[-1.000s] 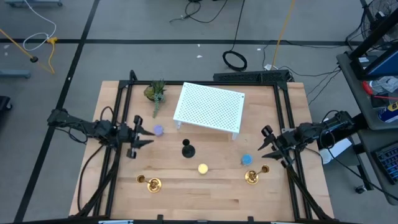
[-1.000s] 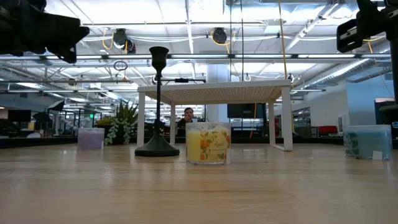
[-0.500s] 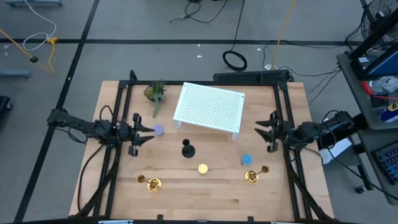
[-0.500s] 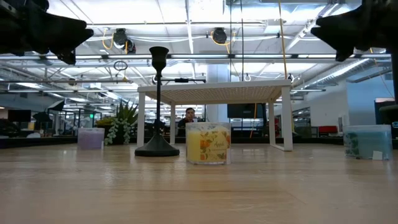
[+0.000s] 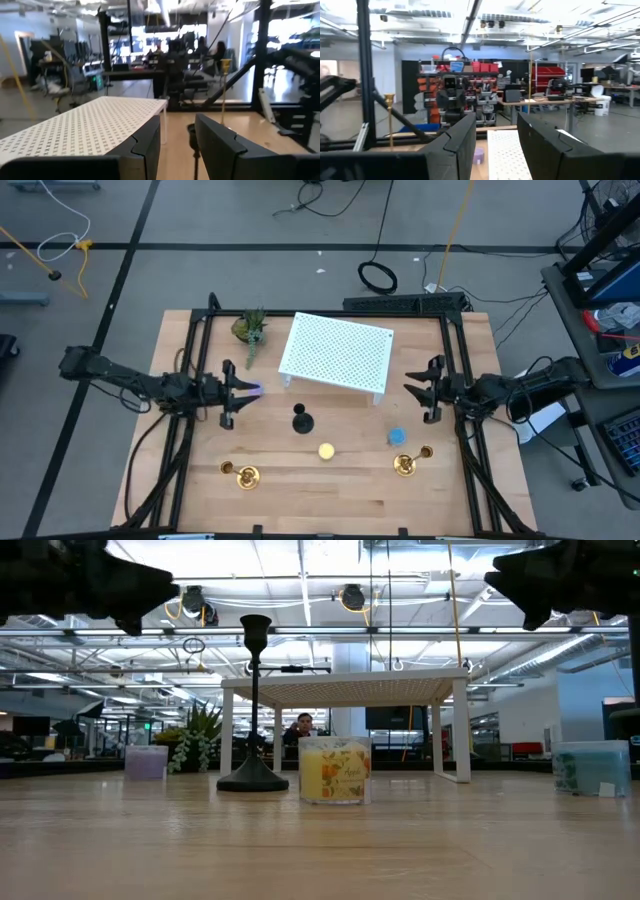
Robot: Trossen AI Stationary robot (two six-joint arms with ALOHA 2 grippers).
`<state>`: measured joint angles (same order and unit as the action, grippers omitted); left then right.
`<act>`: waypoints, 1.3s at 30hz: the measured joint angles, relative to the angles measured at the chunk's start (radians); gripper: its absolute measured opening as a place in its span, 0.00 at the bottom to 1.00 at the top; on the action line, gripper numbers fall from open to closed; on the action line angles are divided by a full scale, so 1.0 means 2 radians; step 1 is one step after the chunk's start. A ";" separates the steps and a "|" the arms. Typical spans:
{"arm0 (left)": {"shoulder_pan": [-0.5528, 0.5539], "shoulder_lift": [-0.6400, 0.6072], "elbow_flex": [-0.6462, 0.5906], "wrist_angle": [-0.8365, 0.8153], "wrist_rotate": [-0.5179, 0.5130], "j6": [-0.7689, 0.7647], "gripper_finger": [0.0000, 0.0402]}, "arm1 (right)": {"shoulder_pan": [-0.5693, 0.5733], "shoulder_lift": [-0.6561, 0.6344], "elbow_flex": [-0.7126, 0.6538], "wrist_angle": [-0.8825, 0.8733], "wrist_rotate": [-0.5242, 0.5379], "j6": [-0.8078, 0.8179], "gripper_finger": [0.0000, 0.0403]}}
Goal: Pick & Place candle stick holders
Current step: Put the black candle holder on the shelf
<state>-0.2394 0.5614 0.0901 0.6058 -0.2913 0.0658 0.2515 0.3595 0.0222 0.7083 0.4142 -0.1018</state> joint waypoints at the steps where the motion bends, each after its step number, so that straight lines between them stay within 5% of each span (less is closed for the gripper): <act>1: 0.005 0.019 0.011 0.000 0.000 -0.002 0.32 | -0.005 0.013 0.000 0.016 -0.001 0.004 0.35; 11: 0.021 0.209 0.114 -0.029 0.011 -0.014 0.50 | -0.028 0.083 0.000 0.059 0.000 0.006 0.35; 18: 0.021 0.302 0.121 -0.049 0.013 -0.079 0.62 | -0.028 0.087 0.000 0.059 0.000 0.006 0.35; 30: 0.021 0.475 0.122 0.170 0.032 -0.098 0.57 | -0.028 0.087 0.000 0.063 0.000 0.006 0.35; 39: 0.021 0.526 0.172 0.173 0.044 -0.037 0.47 | -0.028 0.087 0.000 0.063 0.000 0.006 0.35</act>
<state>-0.1967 1.6128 0.4335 0.9525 -0.2033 -0.0082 0.1963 0.5335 0.0219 0.8345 0.4133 -0.0901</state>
